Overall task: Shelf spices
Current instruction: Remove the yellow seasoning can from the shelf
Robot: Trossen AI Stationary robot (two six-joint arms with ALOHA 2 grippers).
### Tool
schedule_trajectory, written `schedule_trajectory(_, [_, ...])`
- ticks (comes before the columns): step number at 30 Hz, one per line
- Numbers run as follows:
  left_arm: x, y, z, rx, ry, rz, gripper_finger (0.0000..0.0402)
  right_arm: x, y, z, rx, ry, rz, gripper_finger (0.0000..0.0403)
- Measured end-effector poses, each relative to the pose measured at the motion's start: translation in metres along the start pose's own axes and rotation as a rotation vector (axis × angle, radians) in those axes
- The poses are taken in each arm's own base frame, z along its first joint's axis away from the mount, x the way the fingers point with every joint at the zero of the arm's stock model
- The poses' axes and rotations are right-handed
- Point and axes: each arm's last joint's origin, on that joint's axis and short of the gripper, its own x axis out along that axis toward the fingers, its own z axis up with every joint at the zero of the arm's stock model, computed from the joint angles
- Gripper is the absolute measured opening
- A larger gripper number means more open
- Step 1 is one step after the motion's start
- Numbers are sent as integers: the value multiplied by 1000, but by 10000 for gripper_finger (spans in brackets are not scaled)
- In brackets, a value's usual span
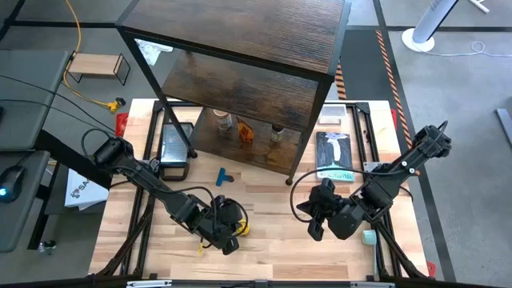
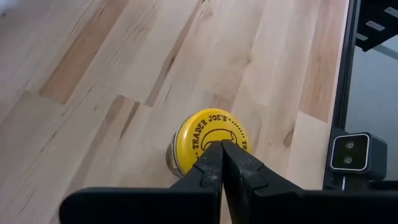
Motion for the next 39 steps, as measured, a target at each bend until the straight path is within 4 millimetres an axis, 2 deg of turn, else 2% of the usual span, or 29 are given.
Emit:
schedule_trajectory(27, [1, 7, -3, 21, 36, 66, 0, 0, 0, 0, 3, 0, 0, 0])
schedule_trajectory(39, [-3, -1, 6, -13, 11, -18, 0, 0, 0, 0, 1, -1, 1, 0])
